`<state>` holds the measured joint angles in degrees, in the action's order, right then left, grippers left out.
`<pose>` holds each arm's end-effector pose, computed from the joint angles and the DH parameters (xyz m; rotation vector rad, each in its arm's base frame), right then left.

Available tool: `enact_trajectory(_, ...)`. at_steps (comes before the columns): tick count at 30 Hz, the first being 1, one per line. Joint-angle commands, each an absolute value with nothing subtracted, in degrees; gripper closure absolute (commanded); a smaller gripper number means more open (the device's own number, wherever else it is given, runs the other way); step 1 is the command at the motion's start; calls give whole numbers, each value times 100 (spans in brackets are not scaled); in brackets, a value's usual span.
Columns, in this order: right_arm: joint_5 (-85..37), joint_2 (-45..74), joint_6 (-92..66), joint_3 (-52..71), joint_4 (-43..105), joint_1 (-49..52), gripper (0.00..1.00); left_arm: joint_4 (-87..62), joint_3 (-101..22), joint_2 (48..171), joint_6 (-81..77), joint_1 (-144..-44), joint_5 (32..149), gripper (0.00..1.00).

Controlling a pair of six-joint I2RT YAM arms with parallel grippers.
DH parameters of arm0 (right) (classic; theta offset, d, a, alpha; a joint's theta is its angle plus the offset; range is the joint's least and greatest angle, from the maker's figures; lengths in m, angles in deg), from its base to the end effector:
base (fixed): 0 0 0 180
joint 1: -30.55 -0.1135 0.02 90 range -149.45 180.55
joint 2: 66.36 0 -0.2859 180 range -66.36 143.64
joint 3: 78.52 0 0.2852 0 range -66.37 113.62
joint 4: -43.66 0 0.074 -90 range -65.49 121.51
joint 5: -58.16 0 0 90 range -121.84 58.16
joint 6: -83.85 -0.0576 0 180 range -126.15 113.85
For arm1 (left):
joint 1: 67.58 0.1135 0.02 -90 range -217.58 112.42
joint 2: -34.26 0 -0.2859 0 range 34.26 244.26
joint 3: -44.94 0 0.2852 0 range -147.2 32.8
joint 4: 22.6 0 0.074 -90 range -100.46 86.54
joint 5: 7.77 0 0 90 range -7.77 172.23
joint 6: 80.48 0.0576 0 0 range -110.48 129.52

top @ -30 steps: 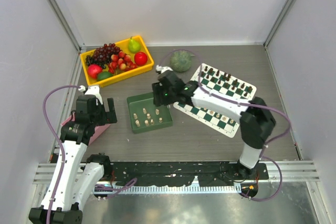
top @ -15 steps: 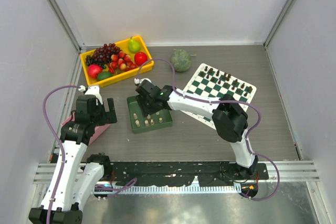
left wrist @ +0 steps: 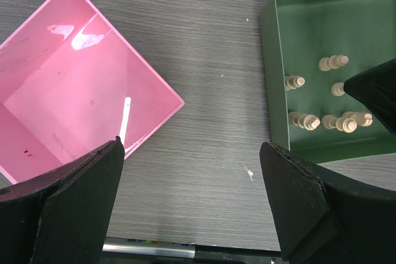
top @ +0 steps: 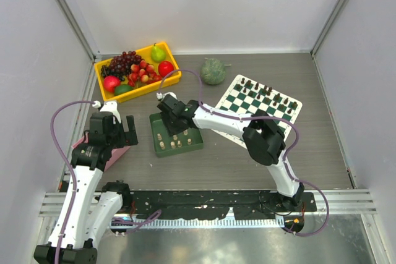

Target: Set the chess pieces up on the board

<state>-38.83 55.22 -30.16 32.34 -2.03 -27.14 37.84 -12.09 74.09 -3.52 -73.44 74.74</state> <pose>0.2852 0.4379 0.1947 -0.7055 2.4959 0.3921 0.1683 -0.0097 0.2911 -0.2105 2.3080 -0.0149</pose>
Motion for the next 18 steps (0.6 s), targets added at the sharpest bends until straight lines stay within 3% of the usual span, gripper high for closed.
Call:
enact_trajectory(1, -3993, 5651, -2936, 3602, -276, -2754, 59, 3683, -1396, 7337, -305, -7320, 7458, 1)
enact_trajectory(18, -3879, 5871, -2927, 3742, -417, -2754, 63, 3683, -1387, 7355, -314, -7311, 7449, 1)
